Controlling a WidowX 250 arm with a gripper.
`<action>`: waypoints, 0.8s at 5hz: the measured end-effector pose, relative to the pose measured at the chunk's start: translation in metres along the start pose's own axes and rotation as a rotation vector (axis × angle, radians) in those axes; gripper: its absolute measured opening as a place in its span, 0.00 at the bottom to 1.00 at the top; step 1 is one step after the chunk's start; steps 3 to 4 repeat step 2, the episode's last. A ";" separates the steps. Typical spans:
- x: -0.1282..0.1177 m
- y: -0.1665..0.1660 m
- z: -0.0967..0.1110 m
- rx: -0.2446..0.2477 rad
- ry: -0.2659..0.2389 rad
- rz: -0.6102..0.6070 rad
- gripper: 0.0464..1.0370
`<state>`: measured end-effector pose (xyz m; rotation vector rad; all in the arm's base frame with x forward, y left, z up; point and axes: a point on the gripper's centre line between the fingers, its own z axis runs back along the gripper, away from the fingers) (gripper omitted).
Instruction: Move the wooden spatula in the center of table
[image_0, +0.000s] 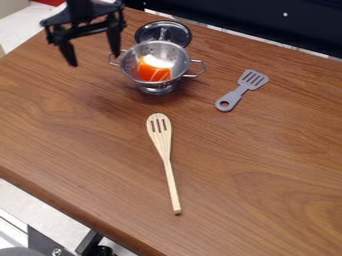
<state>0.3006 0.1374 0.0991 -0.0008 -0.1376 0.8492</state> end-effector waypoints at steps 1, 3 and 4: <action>-0.004 -0.020 0.015 0.001 0.024 0.052 0.96; -0.007 -0.035 0.008 0.030 0.036 0.073 0.96; -0.007 -0.035 0.008 0.030 0.036 0.073 0.96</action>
